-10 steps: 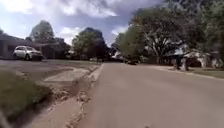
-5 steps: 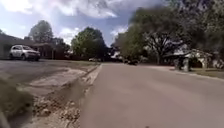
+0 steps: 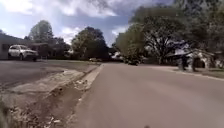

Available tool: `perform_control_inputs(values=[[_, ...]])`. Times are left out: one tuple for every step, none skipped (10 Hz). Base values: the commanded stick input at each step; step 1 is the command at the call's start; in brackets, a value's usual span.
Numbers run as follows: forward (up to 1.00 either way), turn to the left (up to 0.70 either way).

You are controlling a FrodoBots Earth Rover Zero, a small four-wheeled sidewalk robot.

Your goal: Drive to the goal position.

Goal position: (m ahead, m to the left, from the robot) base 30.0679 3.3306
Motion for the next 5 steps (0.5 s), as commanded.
perform_control_inputs(values=[[1.0,0.0],[1.0,0.0],[1.0,0.0],[1.0,0.0],[1.0,0.0]])
